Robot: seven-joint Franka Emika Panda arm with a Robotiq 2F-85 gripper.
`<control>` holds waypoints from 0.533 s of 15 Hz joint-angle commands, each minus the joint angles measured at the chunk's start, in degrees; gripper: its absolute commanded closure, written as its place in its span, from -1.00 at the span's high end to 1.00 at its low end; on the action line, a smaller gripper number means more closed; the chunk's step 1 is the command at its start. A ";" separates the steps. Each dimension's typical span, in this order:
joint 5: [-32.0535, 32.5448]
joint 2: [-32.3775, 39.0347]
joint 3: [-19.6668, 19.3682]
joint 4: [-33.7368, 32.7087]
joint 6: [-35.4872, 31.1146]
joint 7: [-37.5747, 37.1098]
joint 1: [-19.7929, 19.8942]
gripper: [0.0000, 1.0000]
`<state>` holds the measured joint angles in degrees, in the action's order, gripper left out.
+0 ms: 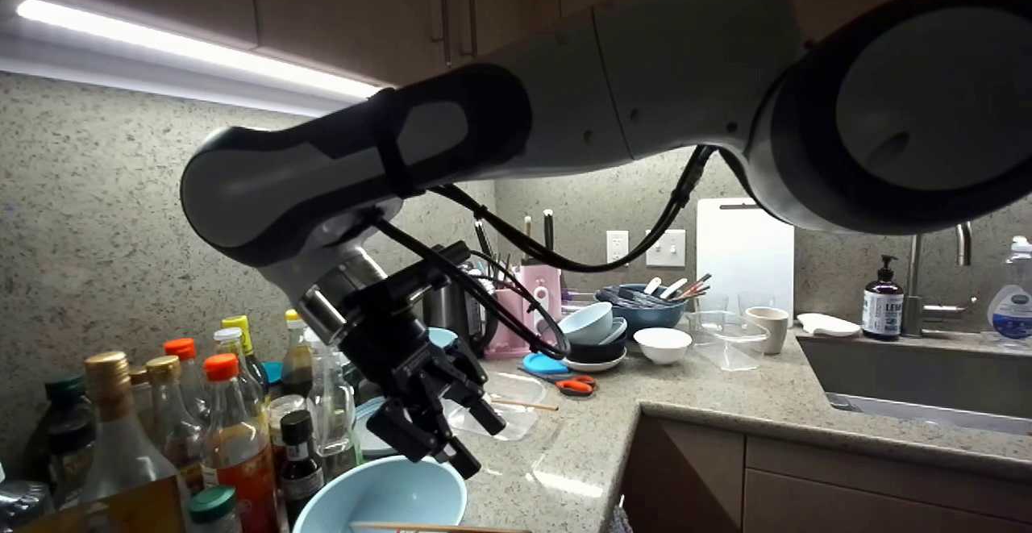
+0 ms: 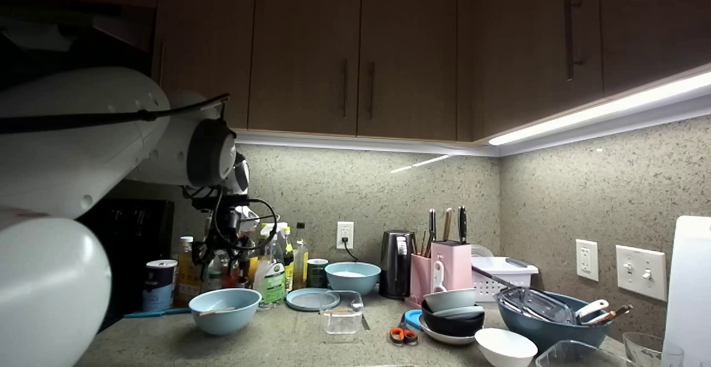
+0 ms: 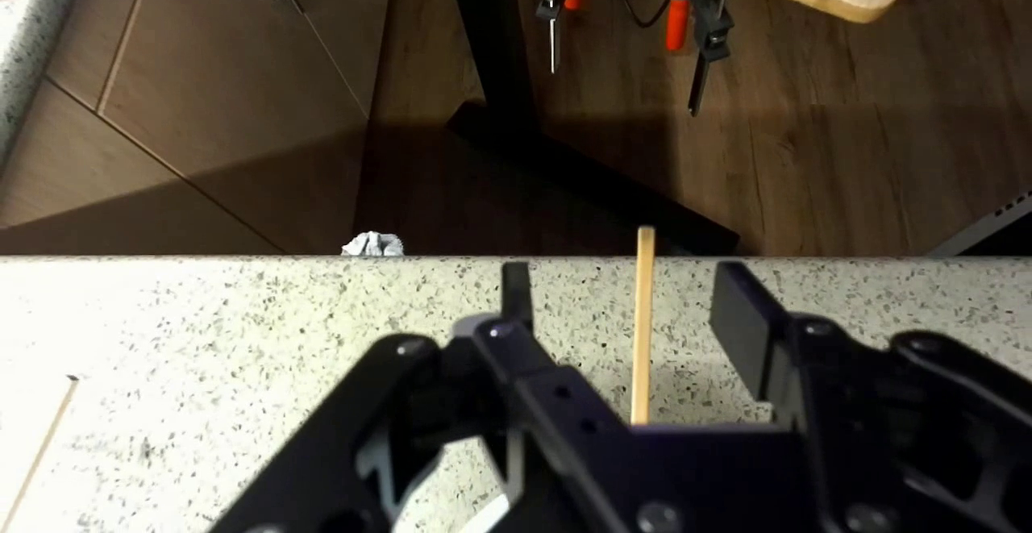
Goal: Use the chopstick to stir in the bowl
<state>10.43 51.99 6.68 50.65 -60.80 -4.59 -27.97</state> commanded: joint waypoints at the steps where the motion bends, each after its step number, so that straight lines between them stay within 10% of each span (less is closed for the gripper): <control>1: 1.08 0.31 -0.08 -1.28 0.07 1.70 -0.21 0.83; 8: 0.00 0.02 0.04 -1.06 -0.51 0.00 -0.04 1.00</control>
<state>10.43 52.01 6.73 49.59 -61.31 -4.59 -28.01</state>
